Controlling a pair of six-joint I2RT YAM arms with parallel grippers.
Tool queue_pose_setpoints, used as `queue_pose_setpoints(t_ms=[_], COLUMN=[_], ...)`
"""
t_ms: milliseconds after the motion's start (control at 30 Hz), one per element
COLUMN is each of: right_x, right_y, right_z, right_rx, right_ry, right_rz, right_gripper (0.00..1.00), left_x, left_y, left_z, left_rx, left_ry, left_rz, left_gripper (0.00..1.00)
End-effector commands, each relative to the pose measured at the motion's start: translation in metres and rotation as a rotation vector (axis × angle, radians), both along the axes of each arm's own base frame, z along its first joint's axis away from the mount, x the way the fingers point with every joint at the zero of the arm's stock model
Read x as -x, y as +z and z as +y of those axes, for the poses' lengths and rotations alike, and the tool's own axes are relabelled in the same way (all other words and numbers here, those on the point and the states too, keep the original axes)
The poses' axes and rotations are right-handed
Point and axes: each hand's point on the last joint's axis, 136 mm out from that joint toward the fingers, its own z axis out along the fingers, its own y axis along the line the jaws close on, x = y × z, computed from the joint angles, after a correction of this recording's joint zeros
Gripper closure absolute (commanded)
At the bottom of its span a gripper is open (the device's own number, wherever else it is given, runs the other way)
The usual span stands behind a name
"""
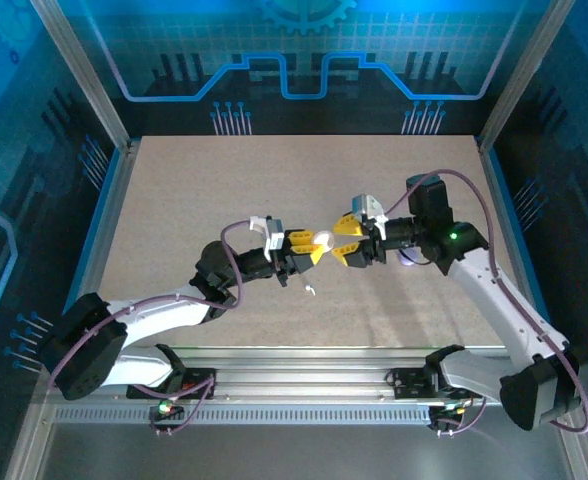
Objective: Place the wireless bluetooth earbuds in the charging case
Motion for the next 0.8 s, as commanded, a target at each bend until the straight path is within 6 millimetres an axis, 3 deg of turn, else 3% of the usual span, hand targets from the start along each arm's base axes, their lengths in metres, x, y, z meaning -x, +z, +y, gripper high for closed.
queue_pose_setpoints(t_ms=[0, 767], right_x=[0.0113, 0.0142], right_y=[0.012, 0.021], right_z=[0.0007, 0.0069], right_rx=[-0.028, -0.055], right_ry=[0.087, 0.237], right_rz=[0.003, 0.024], right_gripper=[0.52, 0.71], left_x=[0.0085, 0.0139], left_y=[0.011, 0.009], left_z=[0.0042, 0.0042], left_rx=[0.03, 0.005], left_ry=[-0.026, -0.044], left_rz=[-0.047, -0.061], left_gripper=[0.88, 0.89])
